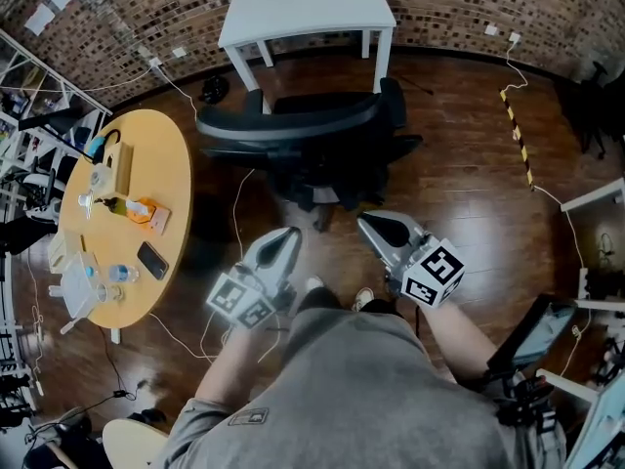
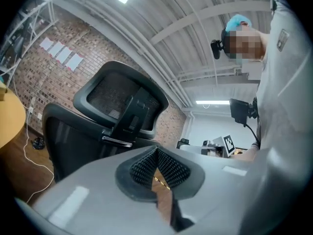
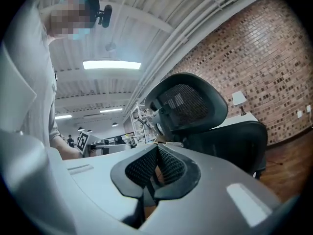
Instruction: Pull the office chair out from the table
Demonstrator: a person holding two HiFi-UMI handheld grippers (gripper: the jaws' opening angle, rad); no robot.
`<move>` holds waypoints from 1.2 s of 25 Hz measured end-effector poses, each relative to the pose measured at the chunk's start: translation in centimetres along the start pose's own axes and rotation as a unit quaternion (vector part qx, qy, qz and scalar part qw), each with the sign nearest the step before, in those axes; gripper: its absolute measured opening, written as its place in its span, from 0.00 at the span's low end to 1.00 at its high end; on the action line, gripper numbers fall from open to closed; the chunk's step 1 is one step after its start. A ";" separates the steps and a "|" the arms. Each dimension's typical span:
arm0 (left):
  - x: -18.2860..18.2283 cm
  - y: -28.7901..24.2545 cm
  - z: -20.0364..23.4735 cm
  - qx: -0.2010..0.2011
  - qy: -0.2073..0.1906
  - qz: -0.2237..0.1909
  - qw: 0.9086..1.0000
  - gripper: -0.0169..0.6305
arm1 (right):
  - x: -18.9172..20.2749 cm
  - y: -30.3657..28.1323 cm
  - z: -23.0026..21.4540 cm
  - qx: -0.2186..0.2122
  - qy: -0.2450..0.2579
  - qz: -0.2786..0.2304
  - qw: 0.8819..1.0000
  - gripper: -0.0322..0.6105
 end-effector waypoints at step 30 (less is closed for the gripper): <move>-1.1 1.1 0.6 0.056 -0.028 0.032 0.998 0.03 | -0.3 -3.8 4.2 0.003 0.041 0.038 0.998 0.07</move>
Point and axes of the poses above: the fingertips, and each gripper's own axes: y backward along the fingers, z to its left, x out of its underside, the point moved 7 cm from there along y, backward along the fingers, and after that the axes turned 10 degrees about z, right-handed, at the moved point
